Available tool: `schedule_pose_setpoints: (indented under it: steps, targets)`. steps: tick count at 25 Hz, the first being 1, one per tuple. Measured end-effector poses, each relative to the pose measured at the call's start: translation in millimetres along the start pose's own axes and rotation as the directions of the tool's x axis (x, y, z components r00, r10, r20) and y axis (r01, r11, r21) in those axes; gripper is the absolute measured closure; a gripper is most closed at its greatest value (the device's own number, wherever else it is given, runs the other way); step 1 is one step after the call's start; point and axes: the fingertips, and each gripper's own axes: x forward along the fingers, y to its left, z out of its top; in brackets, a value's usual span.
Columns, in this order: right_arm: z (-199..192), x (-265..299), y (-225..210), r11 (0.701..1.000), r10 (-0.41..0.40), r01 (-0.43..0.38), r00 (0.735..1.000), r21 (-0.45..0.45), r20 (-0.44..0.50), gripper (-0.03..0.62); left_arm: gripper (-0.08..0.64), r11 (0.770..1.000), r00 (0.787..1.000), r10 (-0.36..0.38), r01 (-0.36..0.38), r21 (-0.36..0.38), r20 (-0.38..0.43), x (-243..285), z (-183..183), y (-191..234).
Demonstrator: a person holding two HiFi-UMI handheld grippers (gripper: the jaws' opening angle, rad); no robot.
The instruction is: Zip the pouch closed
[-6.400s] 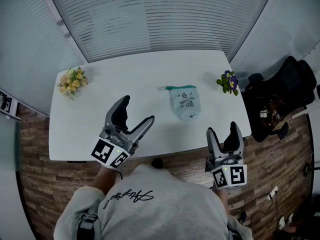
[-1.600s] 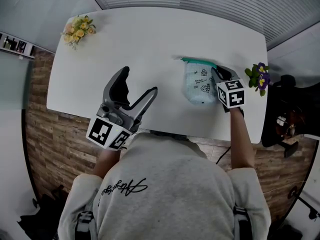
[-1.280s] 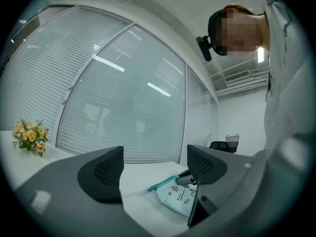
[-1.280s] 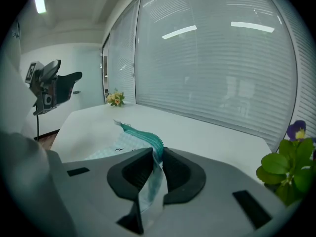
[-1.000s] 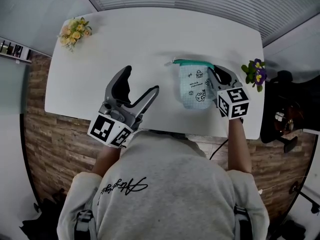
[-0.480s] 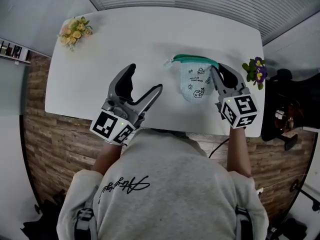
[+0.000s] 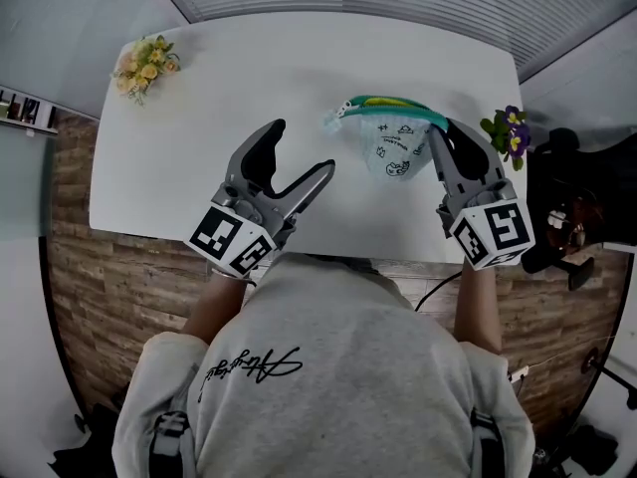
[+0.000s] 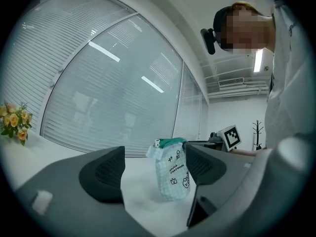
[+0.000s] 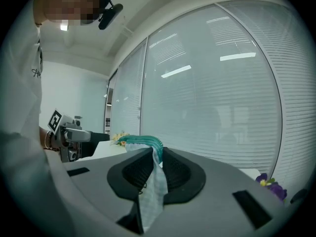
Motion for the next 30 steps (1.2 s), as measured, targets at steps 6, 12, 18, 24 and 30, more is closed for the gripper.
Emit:
schedule_pose_setpoints:
  steps: [6,12,18,24,30]
  targets:
    - [25,-14,10,1.0,0.016,-0.015,0.998,-0.025,0.061,0.535,0.21,0.998,0.998,-0.06,0.06,-0.02,-0.004,9,-1,-12]
    - [35,-28,17,0.998,0.03,-0.025,0.995,-0.053,0.098,0.535,0.27,0.98,0.984,-0.174,0.177,-0.087,0.046,8,10,-30]
    - [33,-38,20,0.996,0.036,-0.026,0.992,-0.085,0.119,0.535,0.272,0.928,0.96,-0.262,0.279,-0.247,0.098,11,12,-42]
    - [35,-40,21,0.995,0.039,-0.027,0.992,-0.097,0.121,0.535,0.309,0.906,0.95,-0.292,0.311,-0.287,0.107,13,15,-45]
    - [32,-44,19,0.995,0.03,-0.018,0.992,-0.096,0.119,0.535,0.465,0.914,0.953,-0.277,0.301,-0.273,0.122,13,20,-43]
